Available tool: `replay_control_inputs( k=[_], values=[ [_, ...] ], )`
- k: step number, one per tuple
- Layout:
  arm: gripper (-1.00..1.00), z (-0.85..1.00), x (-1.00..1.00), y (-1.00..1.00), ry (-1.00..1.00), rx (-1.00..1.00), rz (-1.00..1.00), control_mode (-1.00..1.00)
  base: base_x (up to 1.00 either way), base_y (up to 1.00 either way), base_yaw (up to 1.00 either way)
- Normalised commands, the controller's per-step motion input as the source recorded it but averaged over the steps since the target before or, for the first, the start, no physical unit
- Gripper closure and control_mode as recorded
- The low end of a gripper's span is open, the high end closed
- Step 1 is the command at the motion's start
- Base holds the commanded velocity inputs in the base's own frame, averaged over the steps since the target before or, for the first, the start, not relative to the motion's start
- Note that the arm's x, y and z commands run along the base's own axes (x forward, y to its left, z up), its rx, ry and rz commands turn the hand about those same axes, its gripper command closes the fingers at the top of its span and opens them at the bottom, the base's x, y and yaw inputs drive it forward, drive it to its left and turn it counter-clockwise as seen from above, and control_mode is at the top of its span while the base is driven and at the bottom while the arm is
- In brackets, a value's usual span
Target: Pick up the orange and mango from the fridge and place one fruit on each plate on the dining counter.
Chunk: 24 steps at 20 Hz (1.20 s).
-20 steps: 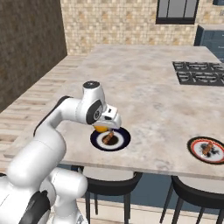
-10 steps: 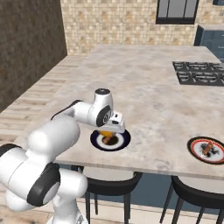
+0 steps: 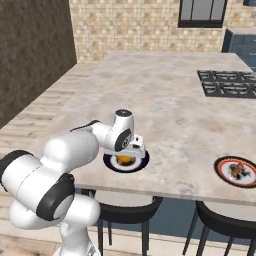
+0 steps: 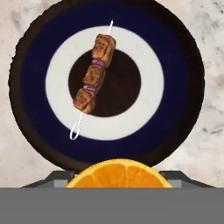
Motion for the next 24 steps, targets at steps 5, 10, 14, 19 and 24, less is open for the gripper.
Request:
replay_control_inputs(
  k=[5, 10, 14, 19, 24],
  values=[
    [1.00, -0.34, 0.30, 0.00, 0.03, 0.02, 0.00, -1.00, 0.00, 0.00, 0.00],
    [1.00, -0.28, 0.39, 0.00, 0.06, 0.04, 0.00, -1.00, 0.00, 0.00, 0.00],
    [1.00, -0.20, 0.46, -0.01, 0.07, 0.06, 0.00, -1.00, 0.00, 0.00, 0.00],
    [-1.00, -0.26, 0.28, -0.01, 0.06, 0.04, 0.00, -1.00, 0.00, 0.00, 0.00],
    [-1.00, -0.13, -0.04, 0.00, 0.00, 0.03, 0.00, -1.00, 0.00, 0.00, 0.00]
  ],
)
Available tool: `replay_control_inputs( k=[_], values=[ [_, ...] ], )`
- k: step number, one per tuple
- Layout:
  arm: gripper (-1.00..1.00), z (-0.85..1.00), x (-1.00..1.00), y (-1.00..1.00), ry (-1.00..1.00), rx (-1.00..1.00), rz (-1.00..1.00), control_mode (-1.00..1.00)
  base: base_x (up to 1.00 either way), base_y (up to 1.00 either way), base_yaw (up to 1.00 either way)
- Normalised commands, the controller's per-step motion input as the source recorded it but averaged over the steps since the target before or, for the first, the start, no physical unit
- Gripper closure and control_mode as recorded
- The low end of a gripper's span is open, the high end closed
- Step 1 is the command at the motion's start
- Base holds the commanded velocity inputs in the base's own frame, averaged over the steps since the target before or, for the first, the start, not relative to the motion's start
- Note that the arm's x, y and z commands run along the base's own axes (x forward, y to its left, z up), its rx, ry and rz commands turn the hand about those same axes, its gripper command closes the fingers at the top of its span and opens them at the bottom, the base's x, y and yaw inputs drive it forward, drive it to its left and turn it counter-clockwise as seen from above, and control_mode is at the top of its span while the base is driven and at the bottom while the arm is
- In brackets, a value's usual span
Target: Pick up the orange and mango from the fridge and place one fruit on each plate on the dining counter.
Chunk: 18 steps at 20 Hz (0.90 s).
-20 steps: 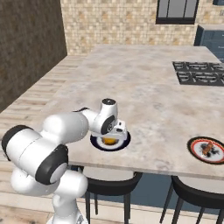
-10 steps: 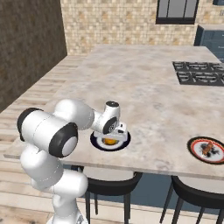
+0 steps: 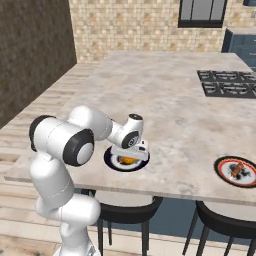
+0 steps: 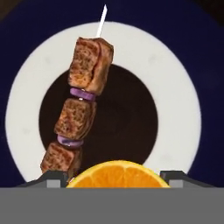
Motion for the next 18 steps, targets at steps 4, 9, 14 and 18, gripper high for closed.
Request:
replay_control_inputs(
  k=[4, 9, 14, 18],
  values=[
    [-1.00, 0.07, -0.37, -0.01, -0.01, 0.07, 0.00, -1.00, 0.00, 0.00, 0.00],
    [-1.00, 0.41, -0.57, 0.00, -0.13, 0.06, -0.01, -1.00, 0.00, 0.00, 0.00],
    [-1.00, 0.83, -0.78, 0.00, -0.25, 0.01, -0.05, -1.00, 0.00, 0.00, 0.00],
    [-1.00, 0.98, -0.77, 0.06, -0.24, 0.00, -0.03, -1.00, 0.00, 0.00, 0.00]
  ],
)
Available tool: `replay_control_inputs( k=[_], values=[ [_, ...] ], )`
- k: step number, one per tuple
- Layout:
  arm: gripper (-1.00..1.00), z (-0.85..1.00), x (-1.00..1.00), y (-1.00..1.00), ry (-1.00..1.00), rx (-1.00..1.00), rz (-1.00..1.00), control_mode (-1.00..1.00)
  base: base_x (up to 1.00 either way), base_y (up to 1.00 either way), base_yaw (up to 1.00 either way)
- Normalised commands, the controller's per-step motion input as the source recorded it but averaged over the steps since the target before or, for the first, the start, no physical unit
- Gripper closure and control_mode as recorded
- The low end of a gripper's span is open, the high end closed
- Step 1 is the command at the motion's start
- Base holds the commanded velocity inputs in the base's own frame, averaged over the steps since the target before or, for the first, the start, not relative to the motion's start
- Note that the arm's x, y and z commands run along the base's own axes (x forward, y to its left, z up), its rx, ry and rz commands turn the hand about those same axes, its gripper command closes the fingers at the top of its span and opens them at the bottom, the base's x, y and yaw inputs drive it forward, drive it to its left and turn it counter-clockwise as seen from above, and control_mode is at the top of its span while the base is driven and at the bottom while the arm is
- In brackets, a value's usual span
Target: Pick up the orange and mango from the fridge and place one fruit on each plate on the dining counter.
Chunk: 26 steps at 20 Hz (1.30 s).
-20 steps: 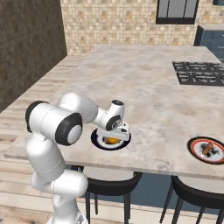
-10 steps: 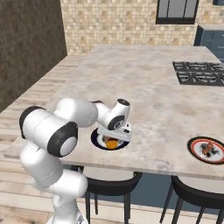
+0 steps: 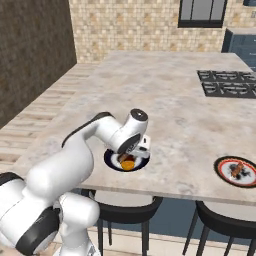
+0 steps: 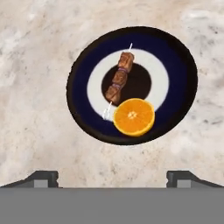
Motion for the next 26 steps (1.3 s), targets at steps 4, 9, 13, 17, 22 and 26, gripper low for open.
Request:
replay_control_inputs(
  k=[4, 9, 13, 17, 22, 26],
  values=[
    [-1.00, 0.91, -0.82, 0.09, -0.18, 0.00, -0.03, -1.00, 0.00, 0.00, 0.00],
    [-1.00, 0.76, -0.82, 0.12, -0.12, 0.00, -0.06, -1.00, 0.00, 0.00, 0.00],
    [-1.00, 0.61, -0.80, 0.17, -0.05, 0.00, -0.07, -1.00, 0.00, 0.00, 0.00],
    [-1.00, 0.16, -0.82, 0.09, -0.07, 0.00, -0.13, -1.00, 0.00, 0.00, 0.00],
    [-1.00, -0.03, -0.67, 0.33, -0.03, -0.04, -0.12, -1.00, 0.00, 0.00, 0.00],
    [-1.00, -0.29, -0.29, 0.26, 0.12, -0.09, 0.01, -1.00, 0.00, 0.00, 0.00]
  ],
)
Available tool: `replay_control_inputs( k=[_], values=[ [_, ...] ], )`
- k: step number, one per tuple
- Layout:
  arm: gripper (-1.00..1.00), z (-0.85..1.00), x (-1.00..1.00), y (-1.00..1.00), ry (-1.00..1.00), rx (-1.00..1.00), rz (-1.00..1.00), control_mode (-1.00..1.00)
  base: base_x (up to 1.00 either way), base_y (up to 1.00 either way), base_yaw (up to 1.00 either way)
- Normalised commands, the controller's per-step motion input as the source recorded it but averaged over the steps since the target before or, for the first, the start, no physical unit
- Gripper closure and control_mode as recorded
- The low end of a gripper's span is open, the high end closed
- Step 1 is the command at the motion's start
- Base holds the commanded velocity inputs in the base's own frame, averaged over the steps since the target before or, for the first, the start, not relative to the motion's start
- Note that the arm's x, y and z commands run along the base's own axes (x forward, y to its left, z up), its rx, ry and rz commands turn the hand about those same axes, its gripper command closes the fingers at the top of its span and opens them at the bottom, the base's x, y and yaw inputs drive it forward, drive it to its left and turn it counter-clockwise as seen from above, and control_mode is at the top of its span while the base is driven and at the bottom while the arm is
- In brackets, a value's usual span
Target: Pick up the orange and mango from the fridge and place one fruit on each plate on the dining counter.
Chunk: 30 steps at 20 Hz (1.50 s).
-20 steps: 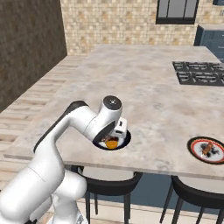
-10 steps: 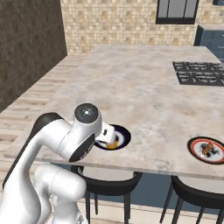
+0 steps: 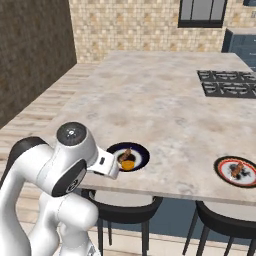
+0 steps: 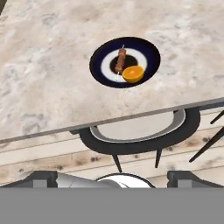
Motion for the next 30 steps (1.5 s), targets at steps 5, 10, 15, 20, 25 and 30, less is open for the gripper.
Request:
replay_control_inputs(
  k=[5, 10, 15, 20, 25, 30],
  values=[
    [-1.00, 0.00, 0.00, 0.00, 0.00, 0.00, 0.00, 1.00, -0.44, -0.10, -0.20],
    [-1.00, 0.00, 0.00, 0.00, 0.00, 0.00, 0.00, 1.00, -0.21, -0.89, -0.38],
    [-1.00, 0.00, 0.00, 0.00, 0.00, 0.00, 0.00, 1.00, 0.00, -1.00, -0.08],
    [-1.00, 0.00, 0.00, 0.00, 0.00, 0.00, 0.00, 1.00, 0.00, -1.00, -0.07],
    [-1.00, 0.00, 0.00, 0.00, 0.00, 0.00, 0.00, 1.00, 0.00, -1.00, -0.08],
    [-1.00, 0.00, 0.00, 0.00, 0.00, 0.00, 0.00, 1.00, 0.01, -1.00, -0.08]
  ],
)
